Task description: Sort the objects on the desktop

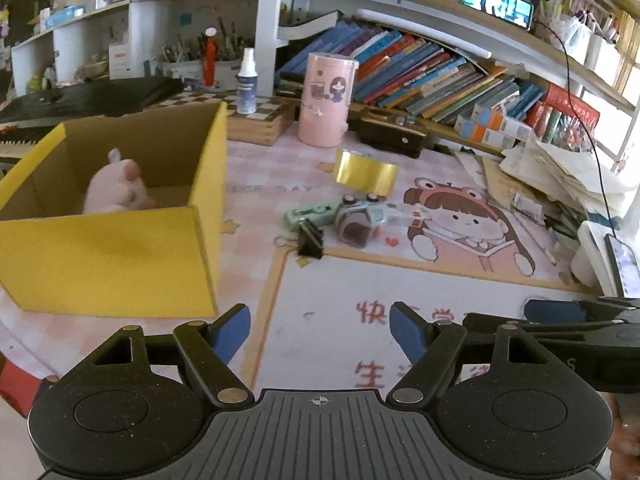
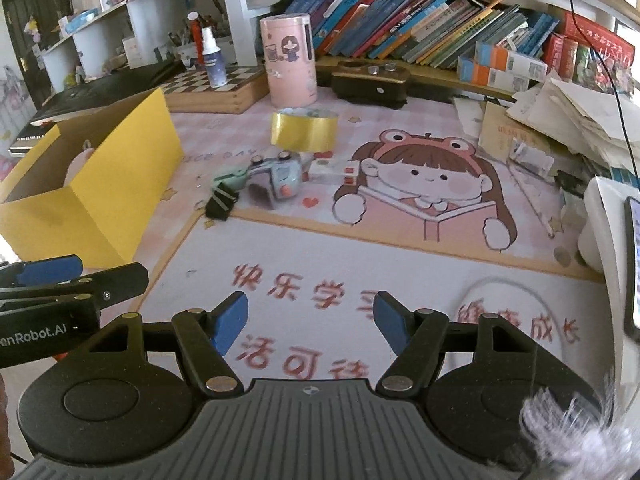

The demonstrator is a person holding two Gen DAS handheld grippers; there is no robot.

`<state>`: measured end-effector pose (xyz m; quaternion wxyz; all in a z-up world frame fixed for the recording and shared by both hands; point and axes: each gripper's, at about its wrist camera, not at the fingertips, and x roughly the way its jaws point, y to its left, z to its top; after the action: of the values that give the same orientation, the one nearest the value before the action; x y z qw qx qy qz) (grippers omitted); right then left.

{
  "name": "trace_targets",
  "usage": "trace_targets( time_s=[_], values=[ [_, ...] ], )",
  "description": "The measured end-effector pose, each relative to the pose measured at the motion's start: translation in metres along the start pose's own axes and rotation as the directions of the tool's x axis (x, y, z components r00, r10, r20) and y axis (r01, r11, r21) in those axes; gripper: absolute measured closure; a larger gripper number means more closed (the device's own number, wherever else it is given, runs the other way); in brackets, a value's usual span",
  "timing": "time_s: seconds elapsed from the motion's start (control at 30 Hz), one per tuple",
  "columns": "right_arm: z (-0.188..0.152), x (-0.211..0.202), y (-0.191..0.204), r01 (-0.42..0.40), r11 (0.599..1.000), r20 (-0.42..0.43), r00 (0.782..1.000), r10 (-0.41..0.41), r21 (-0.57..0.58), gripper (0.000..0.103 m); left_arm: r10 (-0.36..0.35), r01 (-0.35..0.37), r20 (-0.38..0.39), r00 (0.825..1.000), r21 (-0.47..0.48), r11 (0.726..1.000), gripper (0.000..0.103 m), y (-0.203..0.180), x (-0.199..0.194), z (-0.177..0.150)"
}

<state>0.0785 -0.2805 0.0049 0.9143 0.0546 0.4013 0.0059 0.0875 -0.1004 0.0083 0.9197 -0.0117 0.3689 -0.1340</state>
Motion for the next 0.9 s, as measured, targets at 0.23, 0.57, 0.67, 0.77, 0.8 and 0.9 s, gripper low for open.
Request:
trace_targets(
  time_s=[0.23, 0.57, 0.67, 0.77, 0.8, 0.9],
  values=[
    [0.014, 0.01, -0.027, -0.021, 1.0, 0.009, 1.0, 0.021, 0.0, 0.036, 0.024, -0.024, 0.001, 1.0, -0.001, 1.0, 0.025, -0.023, 0.017, 0.01],
    [0.035, 0.02, -0.059, -0.052, 0.998, 0.078, 0.996, 0.049, 0.03, 0.037, 0.071, -0.07, 0.018, 0.997, -0.013, 0.997, 0.025, -0.045, 0.04, 0.026],
    [0.041, 0.025, -0.065, -0.06, 0.998, 0.089, 0.994, 0.057, 0.032, 0.037, 0.084, -0.084, 0.023, 0.996, -0.013, 0.996, 0.025, -0.05, 0.049, 0.032],
    [0.047, 0.032, -0.07, -0.064, 0.997, 0.091, 0.994, 0.061, 0.038, 0.037, 0.095, -0.094, 0.024, 0.995, -0.008, 0.995, 0.025, -0.055, 0.062, 0.039],
    [0.048, 0.034, -0.071, -0.064, 0.997, 0.09, 0.994, 0.06, 0.041, 0.037, 0.098, -0.097, 0.023, 0.995, -0.005, 0.995, 0.025, -0.056, 0.066, 0.041],
    [0.053, 0.041, -0.075, -0.063, 0.997, 0.085, 0.995, 0.059, 0.043, 0.037, 0.104, -0.104, 0.02, 0.994, 0.0, 0.995, 0.025, -0.06, 0.081, 0.048]
  ],
)
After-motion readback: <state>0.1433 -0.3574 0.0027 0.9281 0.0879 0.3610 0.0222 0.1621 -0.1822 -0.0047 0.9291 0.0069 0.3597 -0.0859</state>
